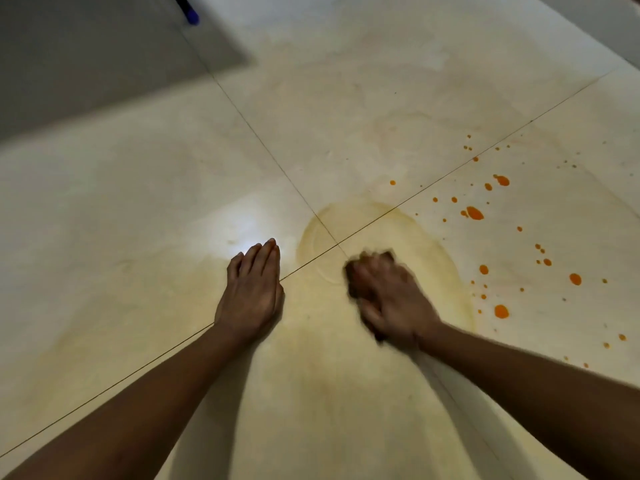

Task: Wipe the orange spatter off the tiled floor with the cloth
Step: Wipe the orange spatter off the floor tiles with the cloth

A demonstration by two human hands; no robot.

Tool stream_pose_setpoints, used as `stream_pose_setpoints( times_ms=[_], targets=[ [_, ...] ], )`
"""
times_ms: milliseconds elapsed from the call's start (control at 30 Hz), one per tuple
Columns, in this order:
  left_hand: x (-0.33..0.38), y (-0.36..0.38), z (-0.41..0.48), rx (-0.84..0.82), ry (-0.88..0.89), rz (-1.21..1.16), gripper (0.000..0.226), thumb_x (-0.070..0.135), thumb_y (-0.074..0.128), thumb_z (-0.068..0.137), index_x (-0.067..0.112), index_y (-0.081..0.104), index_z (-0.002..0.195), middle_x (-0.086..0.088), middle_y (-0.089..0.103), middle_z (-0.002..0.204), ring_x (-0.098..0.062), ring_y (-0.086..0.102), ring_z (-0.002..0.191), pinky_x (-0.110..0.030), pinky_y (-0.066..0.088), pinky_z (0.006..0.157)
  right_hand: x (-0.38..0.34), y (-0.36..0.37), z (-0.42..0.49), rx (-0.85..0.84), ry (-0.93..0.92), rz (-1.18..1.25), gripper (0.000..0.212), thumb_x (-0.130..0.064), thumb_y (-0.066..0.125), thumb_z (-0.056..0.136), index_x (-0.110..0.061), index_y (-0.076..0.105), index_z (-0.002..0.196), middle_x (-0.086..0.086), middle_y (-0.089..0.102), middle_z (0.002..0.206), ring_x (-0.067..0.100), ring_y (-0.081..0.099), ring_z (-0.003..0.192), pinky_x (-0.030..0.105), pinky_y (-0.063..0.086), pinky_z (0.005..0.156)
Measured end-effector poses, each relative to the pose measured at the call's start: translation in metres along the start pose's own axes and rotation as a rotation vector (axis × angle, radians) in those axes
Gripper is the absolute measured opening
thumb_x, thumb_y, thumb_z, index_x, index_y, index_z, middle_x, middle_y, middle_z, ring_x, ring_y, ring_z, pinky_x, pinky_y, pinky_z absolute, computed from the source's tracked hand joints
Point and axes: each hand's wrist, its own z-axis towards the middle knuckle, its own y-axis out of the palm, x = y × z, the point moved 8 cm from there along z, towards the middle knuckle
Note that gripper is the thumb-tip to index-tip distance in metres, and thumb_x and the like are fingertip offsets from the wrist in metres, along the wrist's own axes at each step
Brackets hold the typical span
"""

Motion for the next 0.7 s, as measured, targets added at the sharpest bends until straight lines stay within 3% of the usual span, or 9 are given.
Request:
stream_pose_setpoints(
  times_ms=[67, 100, 200, 300, 400, 467, 533, 600, 700],
  targets=[
    [-0.002, 0.002, 0.001, 0.026, 0.004, -0.007, 0.059, 0.023, 0.03, 0.087, 0.001, 0.043, 0.14, -0.014, 0.043, 0.147, -0.033, 0.04, 0.132, -0.047, 0.025, 0.11, 0.006, -0.013, 0.055, 0.106, 0.26, 0.0, 0.076, -0.055, 0.023, 0.086, -0.018, 0.026, 0.153, 0.008, 0.025, 0.159, 0.023, 0.017, 0.147, 0.045, 0.016, 0.118],
    [-0.003, 0.003, 0.001, 0.032, 0.007, -0.017, 0.058, 0.023, 0.03, 0.087, 0.002, 0.042, 0.14, -0.014, 0.042, 0.147, -0.033, 0.039, 0.132, -0.046, 0.024, 0.11, -0.013, -0.013, 0.07, 0.138, 0.293, -0.015, 0.077, -0.055, 0.021, 0.085, -0.017, 0.027, 0.152, 0.009, 0.025, 0.159, 0.023, 0.017, 0.147, 0.043, 0.014, 0.118],
    [-0.002, -0.003, -0.001, 0.056, 0.025, -0.14, 0.058, 0.024, 0.027, 0.091, 0.001, 0.039, 0.143, -0.015, 0.038, 0.15, -0.034, 0.036, 0.137, -0.044, 0.021, 0.113, -0.081, 0.01, 0.047, 0.046, 0.01, -0.014, 0.071, -0.051, 0.028, 0.09, -0.018, 0.025, 0.153, 0.006, 0.023, 0.16, 0.021, 0.013, 0.148, 0.04, 0.011, 0.119],
    [-0.02, -0.02, -0.017, 0.119, -0.044, -0.216, 0.056, 0.031, 0.026, 0.095, 0.004, 0.039, 0.142, -0.013, 0.035, 0.153, -0.03, 0.03, 0.14, -0.044, 0.02, 0.113, -0.057, 0.009, -0.013, 0.023, -0.142, 0.012, 0.069, -0.047, 0.04, 0.089, -0.019, 0.031, 0.151, 0.008, 0.029, 0.158, 0.02, 0.018, 0.146, 0.04, 0.017, 0.116],
    [-0.055, -0.029, -0.059, 0.152, -0.106, -0.119, 0.054, 0.032, 0.028, 0.096, 0.006, 0.043, 0.14, -0.011, 0.039, 0.151, -0.028, 0.031, 0.138, -0.043, 0.018, 0.111, -0.001, -0.01, 0.038, 0.125, 0.255, 0.015, 0.066, -0.05, 0.032, 0.094, -0.018, 0.028, 0.152, 0.008, 0.025, 0.159, 0.023, 0.017, 0.147, 0.042, 0.016, 0.117],
    [-0.087, -0.029, -0.093, 0.139, -0.185, -0.09, 0.055, 0.034, 0.027, 0.095, 0.006, 0.043, 0.14, -0.011, 0.039, 0.15, -0.029, 0.031, 0.138, -0.046, 0.019, 0.11, -0.039, -0.013, 0.091, 0.174, 0.381, 0.03, 0.06, -0.047, 0.031, 0.097, -0.015, 0.032, 0.148, 0.011, 0.032, 0.155, 0.026, 0.021, 0.144, 0.043, 0.011, 0.117],
    [-0.117, -0.026, -0.124, 0.088, -0.241, -0.059, 0.058, 0.036, 0.025, 0.096, 0.006, 0.041, 0.142, -0.012, 0.039, 0.151, -0.03, 0.031, 0.139, -0.049, 0.021, 0.11, -0.133, 0.004, 0.113, 0.194, 0.198, 0.017, 0.056, -0.044, 0.03, 0.097, -0.014, 0.037, 0.143, 0.013, 0.039, 0.15, 0.027, 0.026, 0.141, 0.044, 0.012, 0.118],
    [-0.143, -0.025, -0.15, 0.061, -0.311, -0.059, 0.061, 0.04, 0.022, 0.096, 0.006, 0.038, 0.145, -0.013, 0.037, 0.151, -0.031, 0.031, 0.139, -0.051, 0.023, 0.11, -0.212, 0.03, 0.077, 0.094, -0.108, 0.036, 0.062, -0.046, 0.029, 0.095, -0.013, 0.032, 0.148, 0.014, 0.032, 0.155, 0.026, 0.022, 0.144, 0.043, 0.008, 0.12],
    [-0.16, -0.023, -0.175, 0.063, -0.4, -0.082, 0.062, 0.042, 0.023, 0.096, 0.008, 0.035, 0.147, -0.011, 0.034, 0.154, -0.03, 0.03, 0.14, -0.049, 0.023, 0.11, -0.207, 0.044, -0.008, -0.072, -0.369, 0.018, 0.071, -0.05, 0.04, 0.088, -0.017, 0.031, 0.151, 0.009, 0.03, 0.158, 0.022, 0.022, 0.146, 0.038, 0.01, 0.119]
  ],
)
